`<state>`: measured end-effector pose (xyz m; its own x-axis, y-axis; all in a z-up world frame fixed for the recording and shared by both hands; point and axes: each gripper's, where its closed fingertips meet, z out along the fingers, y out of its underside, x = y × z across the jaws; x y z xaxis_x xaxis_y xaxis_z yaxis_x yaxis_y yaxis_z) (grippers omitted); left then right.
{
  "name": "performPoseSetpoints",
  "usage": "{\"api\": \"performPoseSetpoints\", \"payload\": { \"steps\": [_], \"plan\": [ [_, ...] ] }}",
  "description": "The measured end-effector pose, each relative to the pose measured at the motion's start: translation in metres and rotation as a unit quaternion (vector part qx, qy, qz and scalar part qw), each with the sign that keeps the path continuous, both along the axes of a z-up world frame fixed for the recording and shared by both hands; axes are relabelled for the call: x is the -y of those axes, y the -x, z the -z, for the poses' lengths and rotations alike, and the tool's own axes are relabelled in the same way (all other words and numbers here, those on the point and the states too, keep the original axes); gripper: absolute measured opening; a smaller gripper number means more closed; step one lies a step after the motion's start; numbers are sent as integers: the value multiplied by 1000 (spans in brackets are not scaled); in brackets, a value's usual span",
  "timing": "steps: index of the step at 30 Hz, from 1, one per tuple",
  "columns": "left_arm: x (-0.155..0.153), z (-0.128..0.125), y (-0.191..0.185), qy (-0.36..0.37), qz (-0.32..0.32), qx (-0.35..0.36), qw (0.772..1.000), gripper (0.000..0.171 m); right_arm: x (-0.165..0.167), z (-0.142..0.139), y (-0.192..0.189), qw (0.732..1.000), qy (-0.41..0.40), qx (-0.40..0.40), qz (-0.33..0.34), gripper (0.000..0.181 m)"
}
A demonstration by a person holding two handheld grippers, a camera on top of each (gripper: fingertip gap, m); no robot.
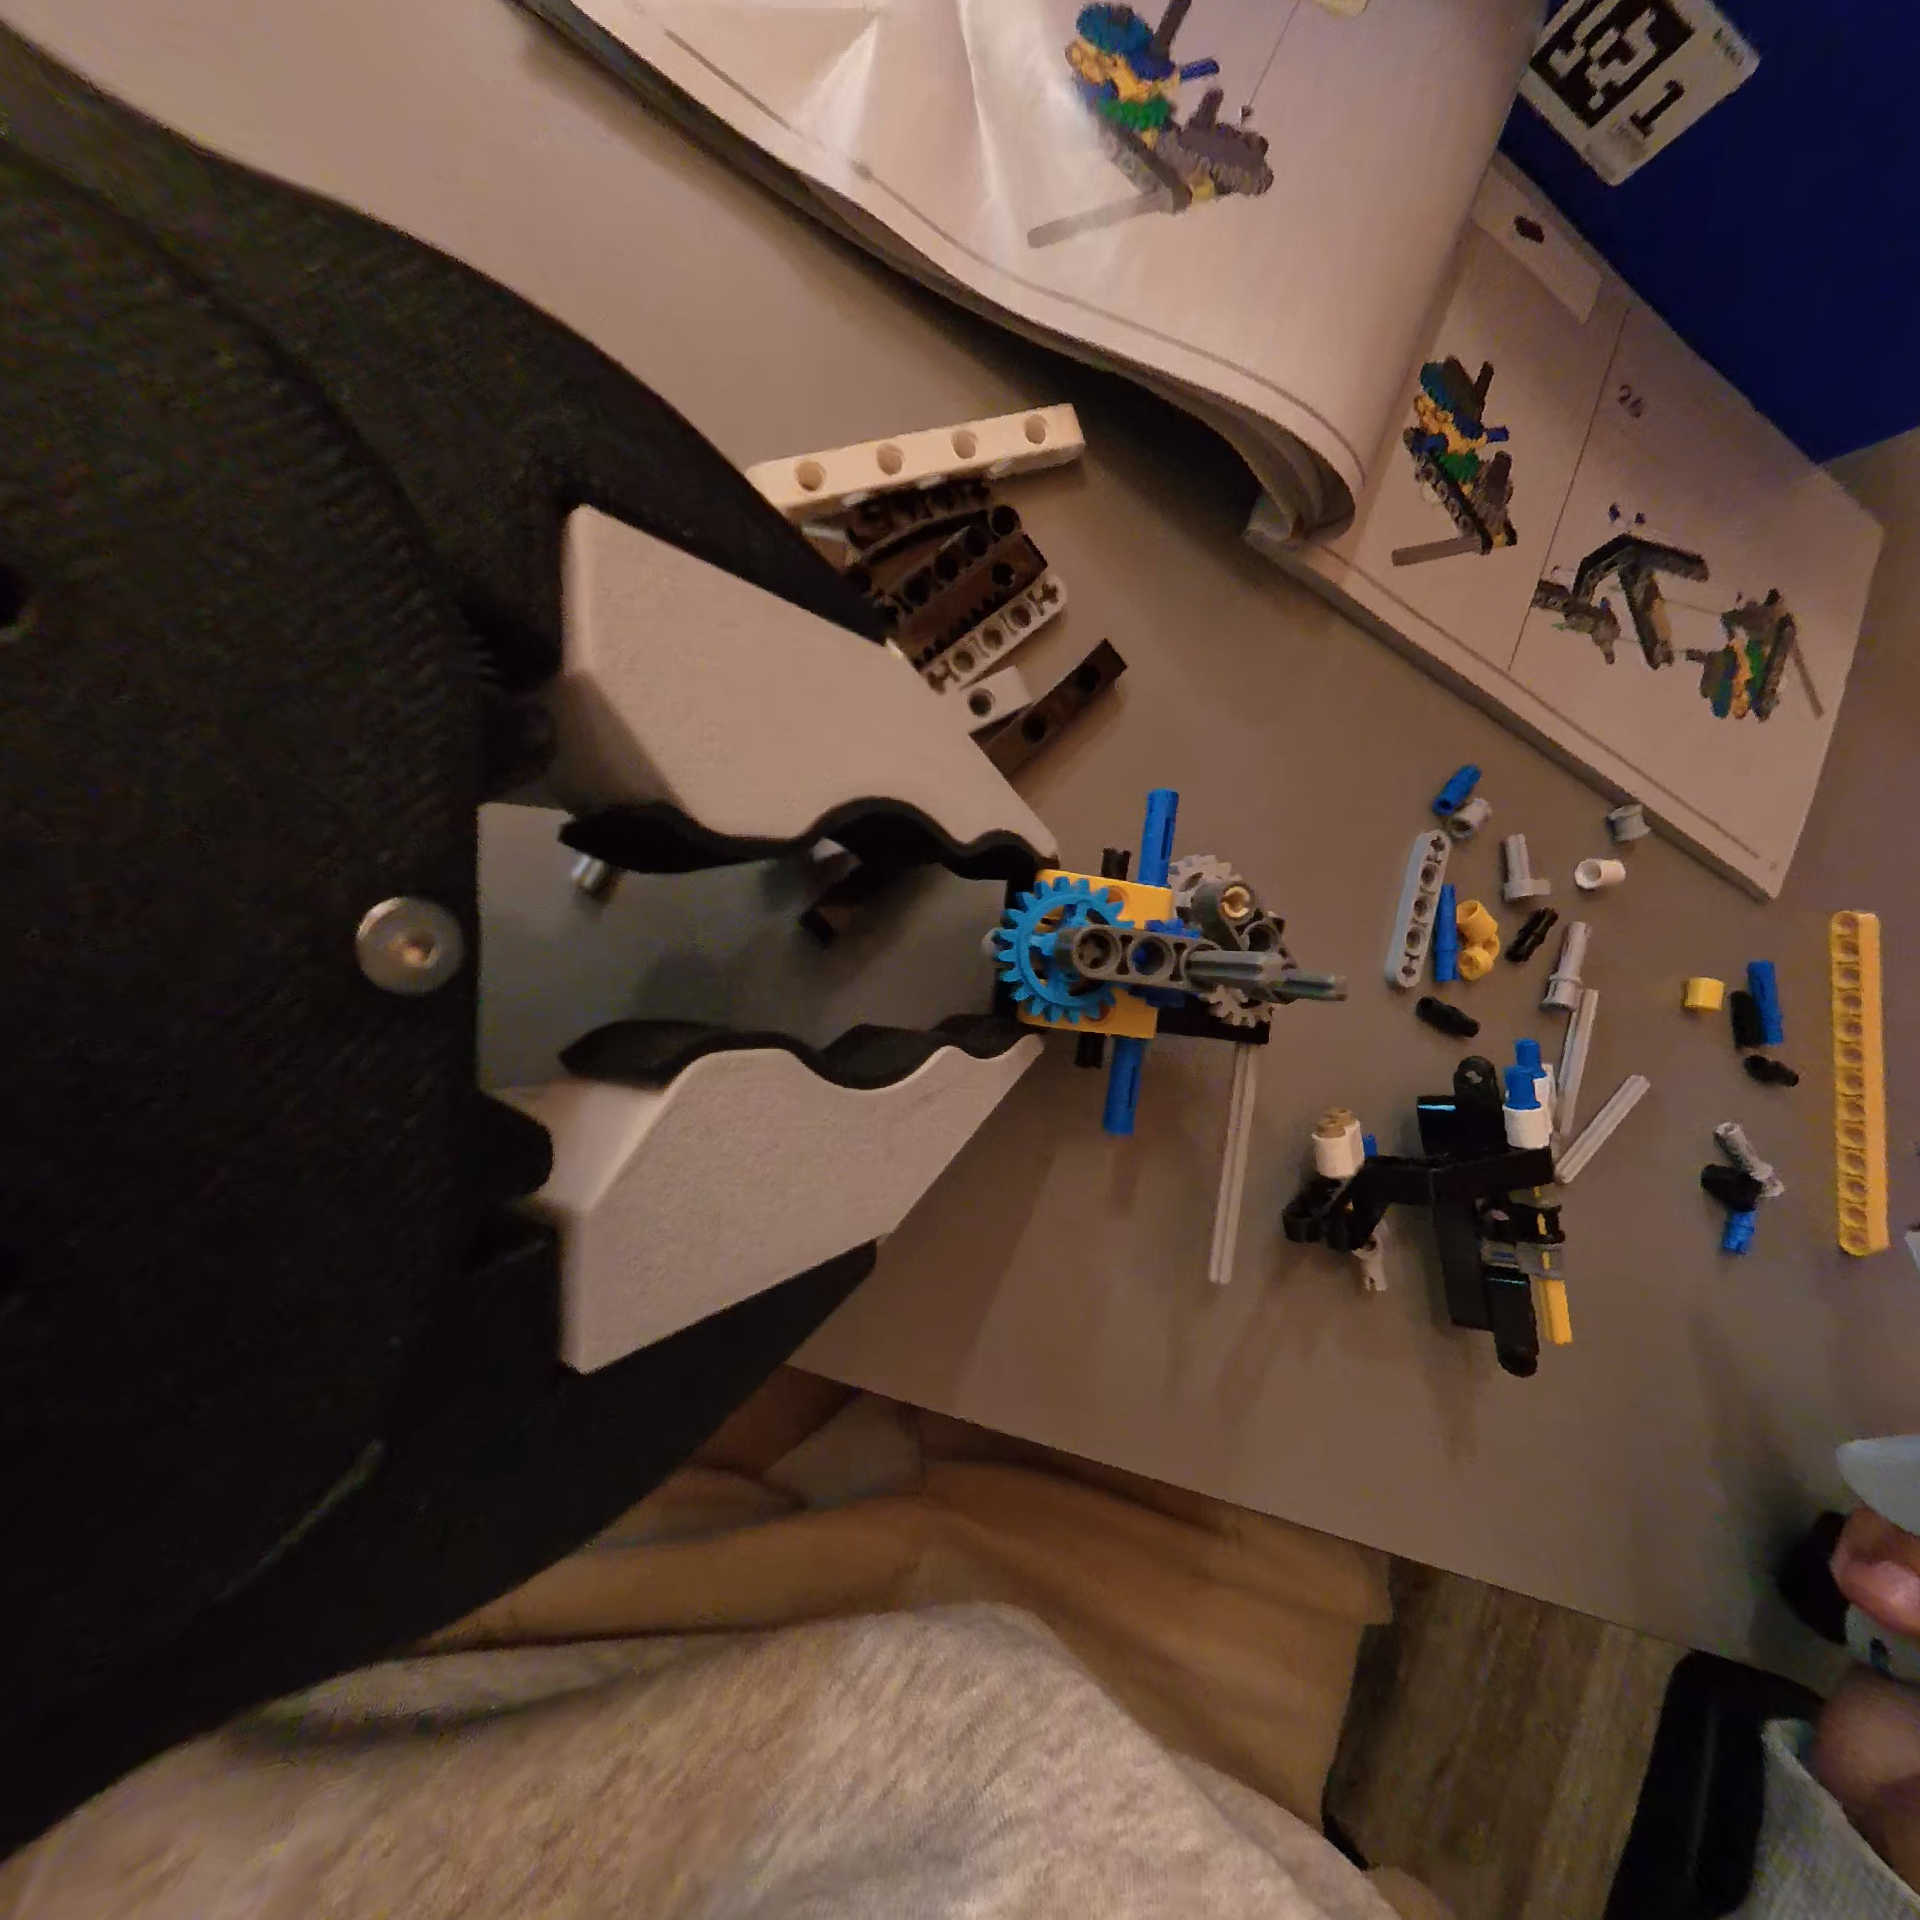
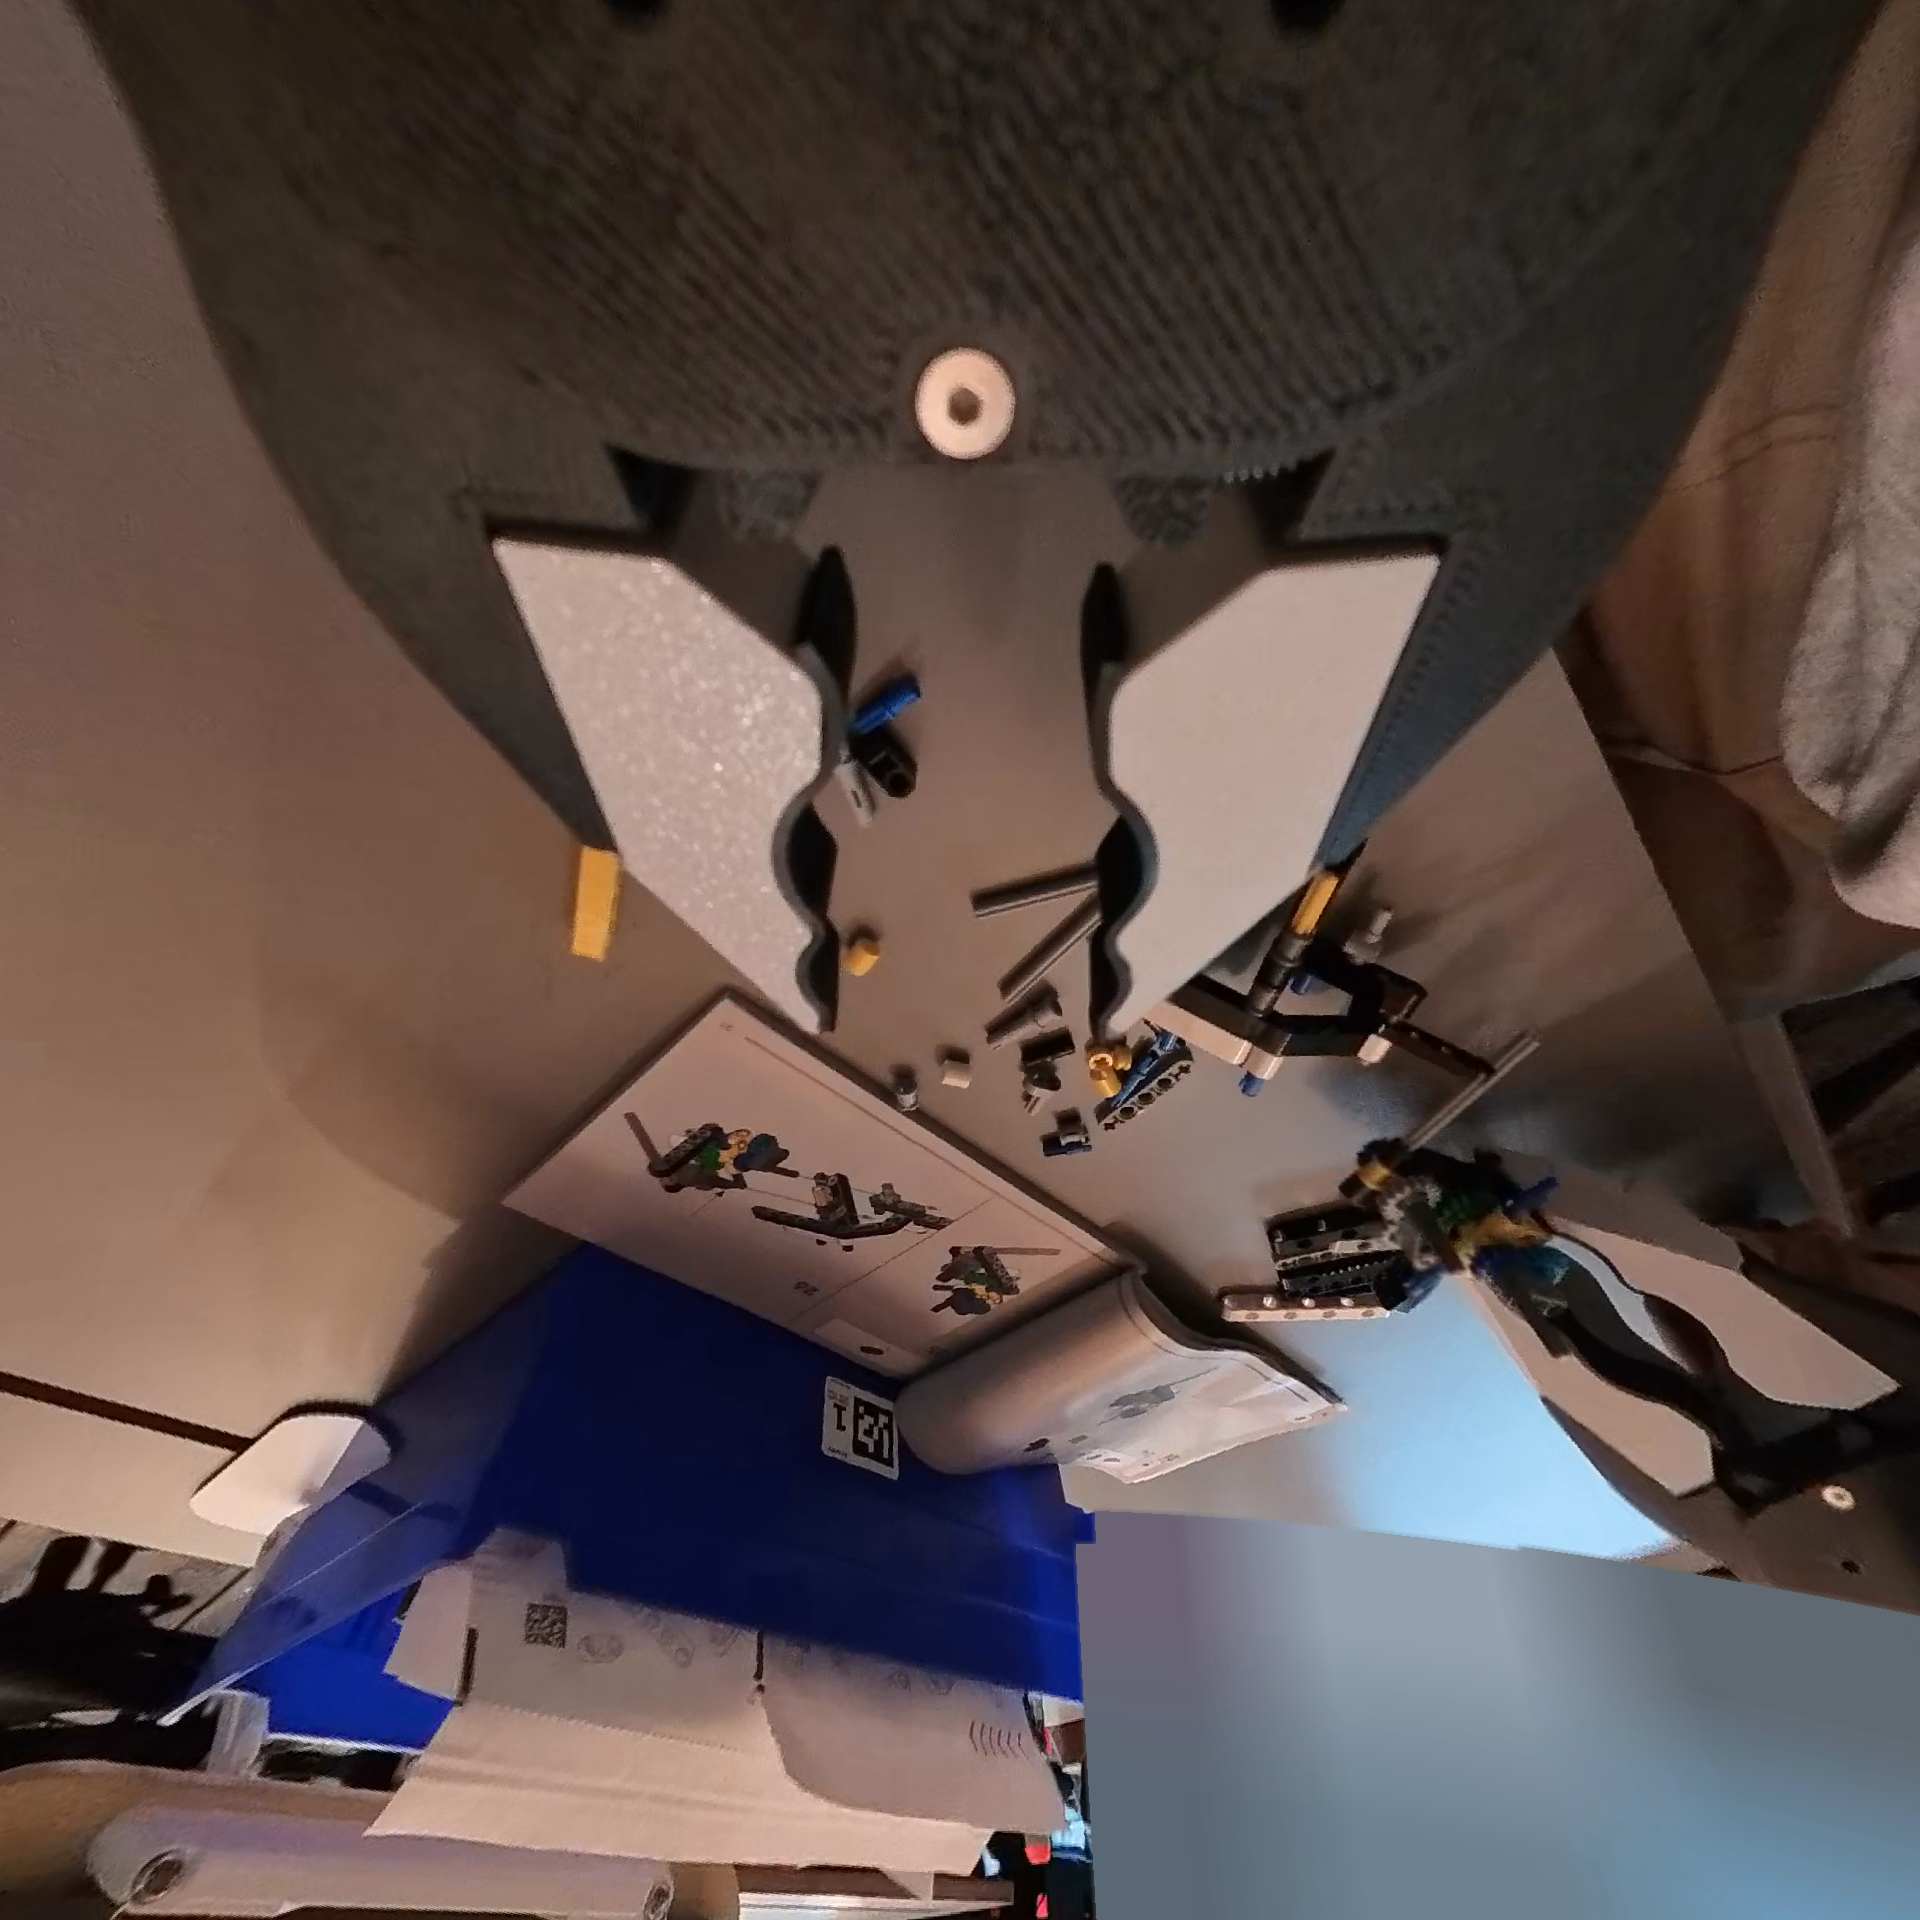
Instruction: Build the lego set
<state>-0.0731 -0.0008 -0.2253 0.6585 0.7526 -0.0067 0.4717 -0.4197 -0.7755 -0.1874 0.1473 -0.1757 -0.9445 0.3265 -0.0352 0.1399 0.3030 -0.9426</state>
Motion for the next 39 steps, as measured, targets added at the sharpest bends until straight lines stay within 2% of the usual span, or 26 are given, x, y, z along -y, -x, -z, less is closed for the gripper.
{"api": "performPoseSetpoints", "payload": {
  "steps": [6,11,15,19,23,27,32,39],
  "plan": [
    [19,-8,2,3,-29,-18,999,24,-3,-15,-12,998,47,40,-28,43],
    [14,-38,6,-12,-36,-43,998,24,-11,-20,-9,1000,10,-12,-3,43],
    [-16,-69,15,-34,-25,-54,998,24,-23,-34,-5,999,31,-19,12,44],
    [-81,-88,26,-71,16,-40,997,24,-50,-47,2,997,46,-31,45,44],
    [-141,-75,38,-53,57,-22,997,24,-84,-50,11,994,39,-56,89,44],
    [-178,-51,46,-58,79,1,995,24,-101,-55,15,991,50,-59,110,43],
    [-187,-26,49,-32,74,13,997,24,-100,-61,9,991,75,-44,98,44],
    [-184,-11,51,-7,76,16,997,25,-90,-53,7,993,61,-37,89,45]
  ]
}}
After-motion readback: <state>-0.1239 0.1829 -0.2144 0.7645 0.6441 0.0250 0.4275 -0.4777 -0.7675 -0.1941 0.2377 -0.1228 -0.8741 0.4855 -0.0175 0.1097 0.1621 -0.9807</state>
